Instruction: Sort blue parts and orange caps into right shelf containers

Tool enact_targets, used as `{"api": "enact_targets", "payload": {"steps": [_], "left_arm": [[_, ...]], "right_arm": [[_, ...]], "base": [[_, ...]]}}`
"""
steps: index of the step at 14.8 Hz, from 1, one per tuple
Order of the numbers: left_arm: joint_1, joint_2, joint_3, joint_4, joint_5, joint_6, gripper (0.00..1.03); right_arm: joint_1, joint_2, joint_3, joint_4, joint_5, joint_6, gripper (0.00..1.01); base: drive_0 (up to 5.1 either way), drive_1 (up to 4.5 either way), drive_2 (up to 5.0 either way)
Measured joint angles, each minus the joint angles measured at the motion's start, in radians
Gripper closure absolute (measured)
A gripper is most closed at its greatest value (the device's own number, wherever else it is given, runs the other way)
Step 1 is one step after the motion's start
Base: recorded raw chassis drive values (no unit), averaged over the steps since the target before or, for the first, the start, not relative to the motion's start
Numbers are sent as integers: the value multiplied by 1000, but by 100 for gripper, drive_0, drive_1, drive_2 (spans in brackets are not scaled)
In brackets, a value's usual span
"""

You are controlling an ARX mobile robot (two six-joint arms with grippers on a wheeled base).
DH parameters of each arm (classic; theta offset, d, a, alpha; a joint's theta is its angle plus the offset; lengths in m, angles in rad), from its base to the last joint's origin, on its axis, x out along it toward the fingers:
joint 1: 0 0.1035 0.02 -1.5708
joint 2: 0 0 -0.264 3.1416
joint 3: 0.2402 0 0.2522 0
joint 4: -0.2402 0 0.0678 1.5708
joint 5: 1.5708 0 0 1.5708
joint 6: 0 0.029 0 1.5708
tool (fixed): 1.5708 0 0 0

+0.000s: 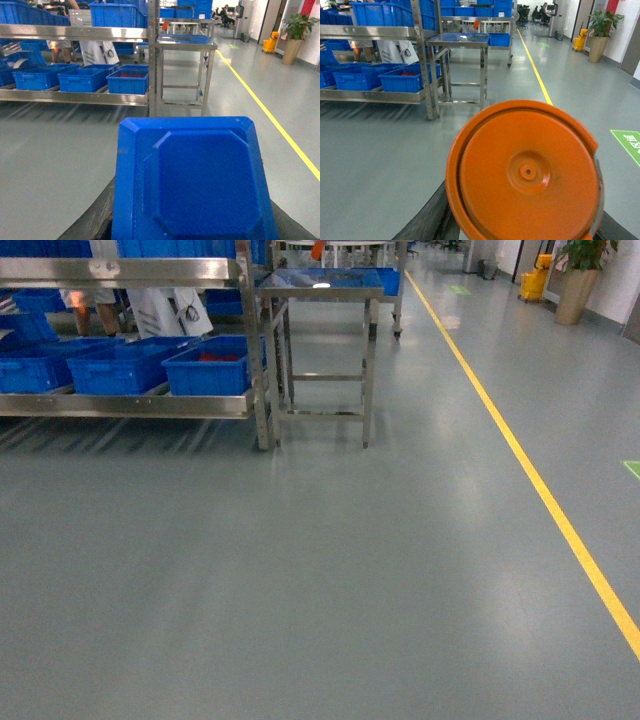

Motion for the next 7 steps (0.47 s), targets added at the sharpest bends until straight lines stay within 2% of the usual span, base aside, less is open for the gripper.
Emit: {"api": "enact_targets", "payload": {"steps": [7], "left_arm": [[0, 0, 0, 0, 0, 0, 59]], "right_arm": [[0, 0, 0, 2, 0, 0, 59]], "base": [[10, 442, -422]]}}
